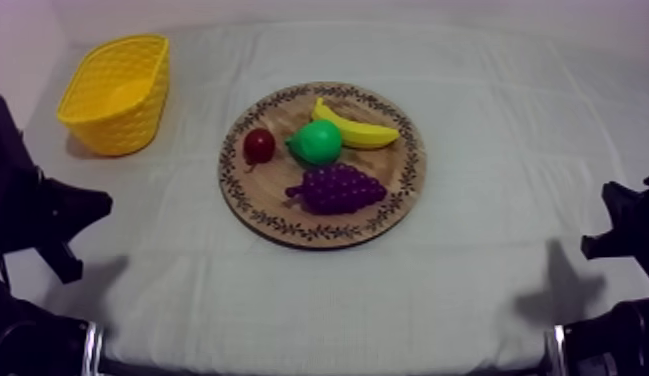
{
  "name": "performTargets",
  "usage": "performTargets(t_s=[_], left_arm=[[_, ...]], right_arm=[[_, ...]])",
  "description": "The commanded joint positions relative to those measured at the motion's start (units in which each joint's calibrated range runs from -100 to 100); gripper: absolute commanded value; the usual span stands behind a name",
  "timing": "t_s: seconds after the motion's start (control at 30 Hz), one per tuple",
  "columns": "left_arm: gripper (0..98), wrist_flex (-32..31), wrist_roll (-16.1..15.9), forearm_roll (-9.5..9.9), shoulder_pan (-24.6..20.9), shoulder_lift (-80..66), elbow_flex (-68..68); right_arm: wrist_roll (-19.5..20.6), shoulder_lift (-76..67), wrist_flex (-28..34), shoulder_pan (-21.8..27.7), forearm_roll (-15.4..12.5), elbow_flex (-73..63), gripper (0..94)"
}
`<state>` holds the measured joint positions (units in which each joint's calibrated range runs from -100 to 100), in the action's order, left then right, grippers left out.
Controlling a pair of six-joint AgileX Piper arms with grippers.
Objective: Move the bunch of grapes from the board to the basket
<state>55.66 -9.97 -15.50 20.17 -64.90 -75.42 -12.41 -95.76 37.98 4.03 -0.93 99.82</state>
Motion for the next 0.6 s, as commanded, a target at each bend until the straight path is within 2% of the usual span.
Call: performTargets(t_s=[0.0,0.23,0.57], left_arm=[[0.0,3.19,-0.55,0.21,0.1,6.46,6.29],[0.0,11.91,-0.22,1.62,1.81,19.17,19.99],[0.0,20.78,1.83,5.87,7.42,36.65,38.54]], right_arm=[[-0.01,0.0,0.0,0.02,-0.02,-0.04,0.3],[0.0,0.0,0.0,0.02,-0.02,-0.04,0.3],[-0.02,0.0,0.0,0.02,-0.02,-0.04,0.3]])
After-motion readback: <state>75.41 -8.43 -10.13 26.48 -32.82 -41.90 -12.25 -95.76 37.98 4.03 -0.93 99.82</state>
